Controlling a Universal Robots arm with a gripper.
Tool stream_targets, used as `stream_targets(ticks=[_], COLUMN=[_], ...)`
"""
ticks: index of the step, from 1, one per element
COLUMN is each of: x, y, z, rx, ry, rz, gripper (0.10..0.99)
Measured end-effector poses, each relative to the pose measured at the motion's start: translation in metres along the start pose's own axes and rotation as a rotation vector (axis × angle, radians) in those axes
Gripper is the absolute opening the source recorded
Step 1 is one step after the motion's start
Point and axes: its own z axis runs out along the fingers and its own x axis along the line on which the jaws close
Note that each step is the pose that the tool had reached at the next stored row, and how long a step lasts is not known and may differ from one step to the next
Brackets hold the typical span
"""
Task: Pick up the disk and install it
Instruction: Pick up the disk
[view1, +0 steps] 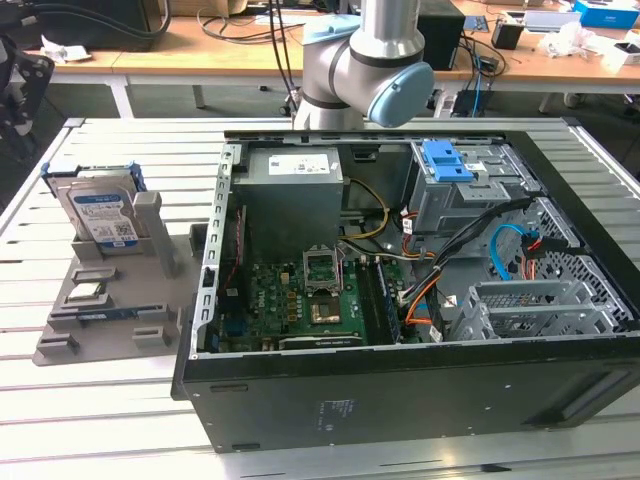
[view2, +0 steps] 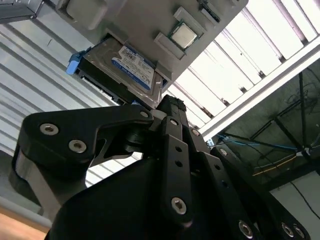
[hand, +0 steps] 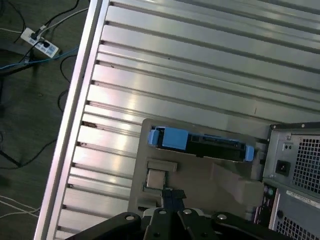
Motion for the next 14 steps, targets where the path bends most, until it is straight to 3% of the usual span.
stream_targets(ticks=[2,7,14], x=[0.0,0.0,0.0], y=[0.0,0.0,0.0], z=[0.0,0.0,0.0], rx=[-0.002,-0.005,-0.007], ry=[0.0044,0.0093,0.0128], rz=[-0.1,-0.208,-0.286], gripper=[0.106,0.106,0.106])
